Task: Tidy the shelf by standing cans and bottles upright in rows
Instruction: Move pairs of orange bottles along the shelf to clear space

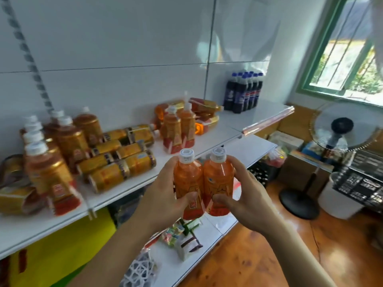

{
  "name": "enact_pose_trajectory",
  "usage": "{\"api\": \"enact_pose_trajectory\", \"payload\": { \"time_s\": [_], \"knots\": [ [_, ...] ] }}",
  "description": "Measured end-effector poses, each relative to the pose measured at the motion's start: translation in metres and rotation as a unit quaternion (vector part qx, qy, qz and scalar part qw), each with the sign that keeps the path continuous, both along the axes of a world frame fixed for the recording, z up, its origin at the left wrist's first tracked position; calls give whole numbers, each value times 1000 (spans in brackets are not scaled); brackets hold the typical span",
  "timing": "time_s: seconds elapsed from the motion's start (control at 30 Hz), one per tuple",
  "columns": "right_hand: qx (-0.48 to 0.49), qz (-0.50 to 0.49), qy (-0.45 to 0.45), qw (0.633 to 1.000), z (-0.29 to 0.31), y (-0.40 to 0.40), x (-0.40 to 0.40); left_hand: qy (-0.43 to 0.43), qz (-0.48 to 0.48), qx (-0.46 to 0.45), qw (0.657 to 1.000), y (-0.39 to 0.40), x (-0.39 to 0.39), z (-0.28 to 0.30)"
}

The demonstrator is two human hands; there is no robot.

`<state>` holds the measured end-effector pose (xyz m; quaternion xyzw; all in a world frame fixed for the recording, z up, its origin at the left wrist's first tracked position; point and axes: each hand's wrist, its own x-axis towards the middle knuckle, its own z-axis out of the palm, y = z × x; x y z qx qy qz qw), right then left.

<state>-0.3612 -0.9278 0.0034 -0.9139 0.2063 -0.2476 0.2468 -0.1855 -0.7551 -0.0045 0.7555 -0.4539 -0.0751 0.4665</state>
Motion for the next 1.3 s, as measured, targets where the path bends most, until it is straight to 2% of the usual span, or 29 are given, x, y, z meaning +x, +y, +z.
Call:
{"api": "enact_pose_trajectory", "payload": {
  "time_s": [0.33,0.63,0.7,0.77,0.8,1.1,1.3],
  "knots": [
    [33,-45,-8,998,15,-149,57,-88,-32,23,995,-157,71,39],
    [53,27,-35,998,13,-262,125,-196,24,64,978,-248,118,60],
    [58,55,-32,996,9,-286,143,-273,49,76,958,-263,126,60],
    [56,88,-23,994,5,-310,161,-359,92,101,923,-277,136,59],
    [56,104,-15,993,3,-320,170,-376,111,121,912,-283,139,59],
    [35,244,4,969,-23,-367,247,-388,226,254,857,-302,155,46],
    [17,283,-1,959,-34,-376,272,-404,272,298,821,-305,155,44]
  ]
}}
